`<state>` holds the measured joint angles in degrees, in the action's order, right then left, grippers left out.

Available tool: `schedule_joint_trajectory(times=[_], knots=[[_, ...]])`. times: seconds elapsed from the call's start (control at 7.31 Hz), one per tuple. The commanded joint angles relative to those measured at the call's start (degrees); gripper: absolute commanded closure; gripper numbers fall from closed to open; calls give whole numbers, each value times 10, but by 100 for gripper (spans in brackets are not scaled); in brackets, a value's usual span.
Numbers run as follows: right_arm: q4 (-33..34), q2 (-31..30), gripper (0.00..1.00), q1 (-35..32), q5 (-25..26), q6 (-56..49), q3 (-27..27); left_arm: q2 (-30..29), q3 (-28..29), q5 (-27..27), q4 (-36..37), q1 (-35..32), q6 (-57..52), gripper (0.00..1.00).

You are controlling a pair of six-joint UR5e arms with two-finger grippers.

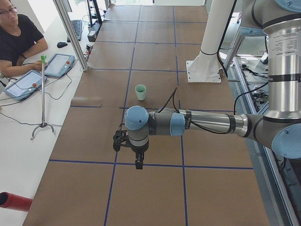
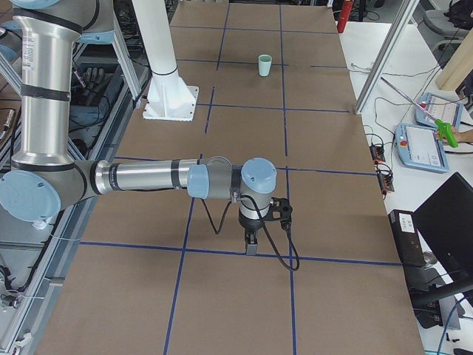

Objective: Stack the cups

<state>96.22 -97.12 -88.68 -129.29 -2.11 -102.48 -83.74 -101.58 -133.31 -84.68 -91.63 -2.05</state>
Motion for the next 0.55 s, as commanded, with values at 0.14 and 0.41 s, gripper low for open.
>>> schedule_joint_trajectory(times=[0.14,0.41], knots=[[0,0,0,0,0,0,0,7,10,-13,1,-8,-86,0],[0,0,0,0,0,0,0,0,15,-13,4,-13,-54,0]])
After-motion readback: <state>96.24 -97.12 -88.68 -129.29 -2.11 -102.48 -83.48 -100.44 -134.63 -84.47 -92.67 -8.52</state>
